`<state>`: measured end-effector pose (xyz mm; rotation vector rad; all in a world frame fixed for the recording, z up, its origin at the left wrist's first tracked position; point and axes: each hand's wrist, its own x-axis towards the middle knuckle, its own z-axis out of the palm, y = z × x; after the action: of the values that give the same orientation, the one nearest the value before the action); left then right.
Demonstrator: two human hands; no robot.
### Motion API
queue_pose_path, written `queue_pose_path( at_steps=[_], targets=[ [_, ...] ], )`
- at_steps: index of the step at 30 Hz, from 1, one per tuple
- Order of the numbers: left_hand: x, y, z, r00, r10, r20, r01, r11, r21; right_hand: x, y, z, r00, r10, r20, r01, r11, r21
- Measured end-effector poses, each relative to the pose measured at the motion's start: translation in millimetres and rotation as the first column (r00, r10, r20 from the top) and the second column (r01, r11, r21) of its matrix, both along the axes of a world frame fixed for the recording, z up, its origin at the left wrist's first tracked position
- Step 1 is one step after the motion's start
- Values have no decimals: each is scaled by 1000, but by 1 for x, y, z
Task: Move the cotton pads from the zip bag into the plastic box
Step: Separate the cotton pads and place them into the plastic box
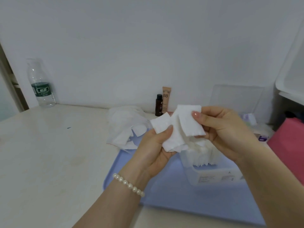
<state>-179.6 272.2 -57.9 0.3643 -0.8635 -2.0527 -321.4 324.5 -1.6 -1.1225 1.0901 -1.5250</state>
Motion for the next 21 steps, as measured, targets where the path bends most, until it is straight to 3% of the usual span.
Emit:
queue_pose_path(
  at_steps=[4,8,16,21],
  targets=[
    [-2,3,-1,996,-84,31,86,992,-92,6,0,-4,993,-23,-114,24,1000,7],
    [-4,3,-1,992,-126,18,127,989,-77,11,1,-6,946,-121,-300,132,991,14],
    [-6,0,-4,988,-143,-56,148,984,104,17,-1,-11,902,-193,-387,208,978,-2],
    [-5,-1,-4,985,-161,-68,165,985,56,18,-5,-16,847,-245,-472,250,967,-53]
  ],
)
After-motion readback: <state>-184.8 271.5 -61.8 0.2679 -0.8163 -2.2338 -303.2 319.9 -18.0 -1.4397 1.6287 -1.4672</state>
